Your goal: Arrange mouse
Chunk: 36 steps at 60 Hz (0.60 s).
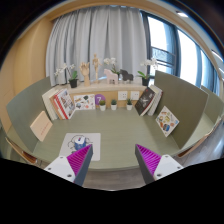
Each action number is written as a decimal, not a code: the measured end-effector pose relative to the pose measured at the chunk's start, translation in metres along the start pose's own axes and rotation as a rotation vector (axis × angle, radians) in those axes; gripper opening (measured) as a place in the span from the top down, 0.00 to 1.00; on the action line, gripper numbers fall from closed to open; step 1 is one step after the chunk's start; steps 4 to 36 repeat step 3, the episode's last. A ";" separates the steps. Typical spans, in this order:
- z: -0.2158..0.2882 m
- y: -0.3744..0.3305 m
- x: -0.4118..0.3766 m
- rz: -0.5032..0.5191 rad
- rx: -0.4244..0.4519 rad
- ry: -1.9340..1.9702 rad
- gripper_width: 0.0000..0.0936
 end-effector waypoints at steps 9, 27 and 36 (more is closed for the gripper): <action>0.000 -0.002 0.000 0.007 0.004 0.006 0.09; 0.000 -0.002 0.000 0.007 0.004 0.006 0.09; 0.000 -0.002 0.000 0.007 0.004 0.006 0.09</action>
Point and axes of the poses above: the point between the fingertips, and its own axes, seen from behind it with the camera up: x to the right, z up, y forward, the way the camera looks, the point moved 5 cm from there along -y, backward, against the way the camera looks, and after that the axes turned 12 degrees about -x, right-handed, at the moved point
